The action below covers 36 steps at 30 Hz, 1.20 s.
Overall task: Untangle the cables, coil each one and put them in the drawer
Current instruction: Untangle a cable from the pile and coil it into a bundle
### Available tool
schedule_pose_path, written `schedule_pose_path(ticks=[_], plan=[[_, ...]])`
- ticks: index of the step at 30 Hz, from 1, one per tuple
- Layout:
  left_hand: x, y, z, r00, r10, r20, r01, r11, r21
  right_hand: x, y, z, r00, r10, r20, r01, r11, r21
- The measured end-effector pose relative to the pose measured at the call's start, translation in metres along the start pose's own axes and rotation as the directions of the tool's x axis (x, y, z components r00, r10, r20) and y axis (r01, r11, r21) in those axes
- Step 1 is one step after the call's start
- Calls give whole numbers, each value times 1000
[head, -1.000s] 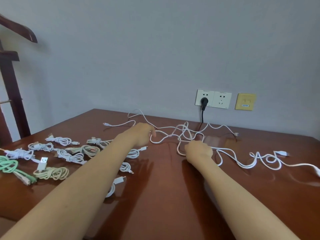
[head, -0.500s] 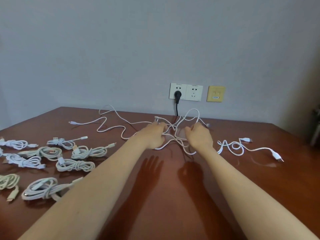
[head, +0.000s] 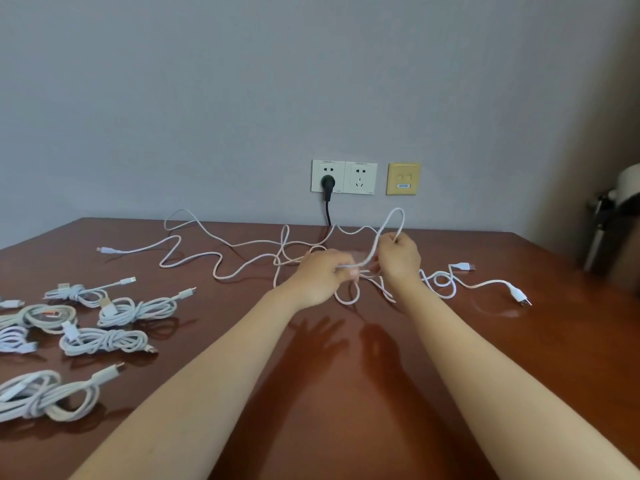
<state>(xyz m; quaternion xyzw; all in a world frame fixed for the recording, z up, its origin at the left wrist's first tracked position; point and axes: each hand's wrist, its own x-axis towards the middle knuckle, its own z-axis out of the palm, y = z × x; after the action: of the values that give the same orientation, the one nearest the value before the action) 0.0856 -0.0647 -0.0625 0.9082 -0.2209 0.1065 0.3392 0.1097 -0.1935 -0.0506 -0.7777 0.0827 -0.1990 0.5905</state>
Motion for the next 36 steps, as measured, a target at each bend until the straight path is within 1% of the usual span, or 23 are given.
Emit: schedule_pose_path(ticks=[2,4,5,7,9,10,12,13,14,16,17,19,21,23,25,28,31,34,36], plan=[[-1,6,-4,999,-38,-16,32,956,-290,1,7,1,1000,-4,19,4,1000,-10],[-1,12,-7,990,-113,-78,59,862,-503,-1,14,0,998,-31,49,34,998,-55],[-1,14,-9,982,-162,-99,67,786,-615,-2,17,0,996,-54,66,59,995,-80],[-1,19,-12,961,-260,-89,87,595,-799,-6,24,1,990,-103,101,117,983,-141],[-2,18,-15,941,-334,-50,99,414,-905,-12,28,2,974,-189,122,213,950,-228],[-3,16,-16,933,-359,-27,91,307,-947,-14,31,2,961,-239,139,269,923,-277],[-4,8,-19,919,-395,15,61,103,-993,-16,36,3,936,-291,198,347,859,-376],[-3,4,-20,912,-410,25,46,41,-998,-17,37,3,925,-294,239,373,821,-433],[-3,1,-19,905,-424,31,38,7,-999,-19,37,2,913,-291,287,401,771,-494],[-3,-7,-18,896,-441,43,37,-22,-999,-23,36,3,873,-305,381,483,650,-586],[-4,-10,-17,895,-443,49,36,-38,-999,-25,35,4,849,-324,417,525,600,-604],[-8,-16,-15,899,-433,66,29,-91,-995,-29,35,6,816,-354,457,577,551,-603],[-10,-22,-15,900,-430,77,26,-122,-992,-28,35,7,797,-377,472,603,541,-585],[-12,-25,-15,901,-427,78,46,-84,-995,-29,34,6,768,-405,496,640,527,-560],[-12,-27,-16,901,-427,76,59,-54,-997,-33,31,6,723,-441,531,691,477,-544],[-11,-26,-17,901,-430,62,35,-72,-997,-43,24,8,652,-473,592,758,408,-509],[-13,-27,-16,897,-439,54,34,-55,-998,-49,21,11,556,-506,659,831,359,-426],[-13,-31,-16,860,-506,63,51,-37,-998,-49,19,11,527,-477,703,849,335,-409],[-13,-34,-18,852,-519,66,75,-4,-997,-50,18,12,513,-462,723,856,332,-395]])
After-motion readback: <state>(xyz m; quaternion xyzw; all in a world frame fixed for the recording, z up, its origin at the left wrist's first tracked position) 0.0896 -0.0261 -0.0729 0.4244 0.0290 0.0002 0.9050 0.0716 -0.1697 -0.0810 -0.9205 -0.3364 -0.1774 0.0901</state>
